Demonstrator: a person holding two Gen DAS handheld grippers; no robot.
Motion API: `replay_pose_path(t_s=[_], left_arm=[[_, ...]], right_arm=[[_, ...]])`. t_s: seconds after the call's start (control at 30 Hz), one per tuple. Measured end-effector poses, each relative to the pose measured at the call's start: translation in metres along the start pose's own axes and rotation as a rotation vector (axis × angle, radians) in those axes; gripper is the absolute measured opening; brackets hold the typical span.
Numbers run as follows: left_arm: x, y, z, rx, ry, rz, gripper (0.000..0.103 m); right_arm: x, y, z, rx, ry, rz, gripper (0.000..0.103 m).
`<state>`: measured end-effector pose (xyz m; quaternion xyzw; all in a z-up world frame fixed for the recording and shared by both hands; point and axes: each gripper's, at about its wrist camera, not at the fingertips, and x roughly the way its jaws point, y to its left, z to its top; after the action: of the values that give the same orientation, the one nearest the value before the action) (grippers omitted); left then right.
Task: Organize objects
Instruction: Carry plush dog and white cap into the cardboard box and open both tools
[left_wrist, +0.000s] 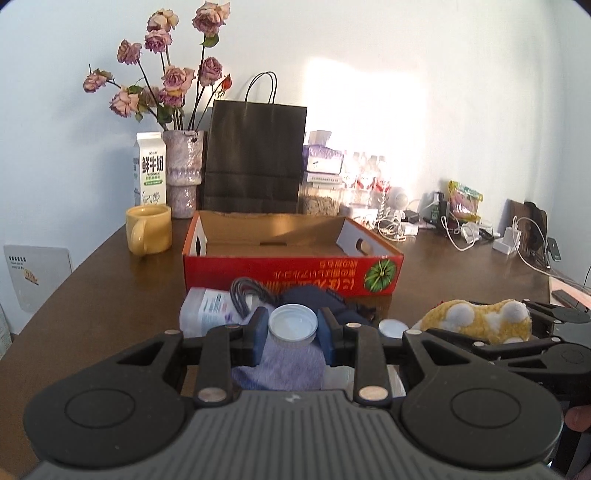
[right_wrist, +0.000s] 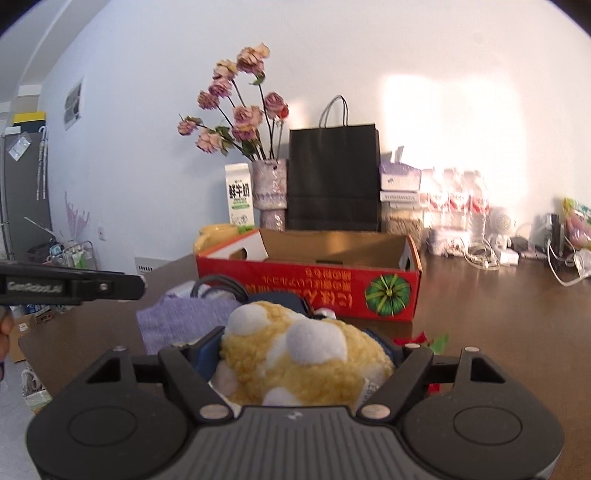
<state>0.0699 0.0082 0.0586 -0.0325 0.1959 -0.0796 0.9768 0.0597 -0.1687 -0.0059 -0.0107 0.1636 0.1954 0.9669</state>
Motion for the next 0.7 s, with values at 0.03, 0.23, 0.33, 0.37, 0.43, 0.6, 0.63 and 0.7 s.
replay_pose_path(t_s=[0.03,0.23,0.33,0.37,0.43,0.6,0.63,0.7], left_arm=[[0.001,0.000,0.003,0.000,-0.002,-0.002,0.030],[0.014,0.000,0.022,0.004,-0.025,-0.002,0.030],[0.025,0.003,0.034,0.004,-0.038,0.003,0.030],[0.029,0.004,0.039,0.004,-0.044,0.006,0.030],[0.039,0.006,0.050,0.000,-0.052,0.014,0.030],[0.073,0.013,0.075,-0.010,-0.061,0.037,0.030],[0.080,0.015,0.080,-0.012,-0.062,0.041,0.030],[0.097,0.018,0.089,-0.018,-0.060,0.054,0.030]], right_arm=[[0.000,0.000,0.003,-0.004,-0.006,0.002,0.078],[0.005,0.000,0.028,-0.045,-0.058,0.004,0.078],[0.013,-0.003,0.043,-0.071,-0.083,0.002,0.078],[0.017,-0.003,0.048,-0.080,-0.093,0.002,0.078],[0.026,-0.005,0.059,-0.096,-0.109,-0.001,0.078],[0.061,-0.012,0.086,-0.121,-0.141,-0.008,0.078],[0.069,-0.013,0.091,-0.124,-0.146,-0.010,0.078],[0.085,-0.014,0.100,-0.130,-0.155,-0.012,0.078]])
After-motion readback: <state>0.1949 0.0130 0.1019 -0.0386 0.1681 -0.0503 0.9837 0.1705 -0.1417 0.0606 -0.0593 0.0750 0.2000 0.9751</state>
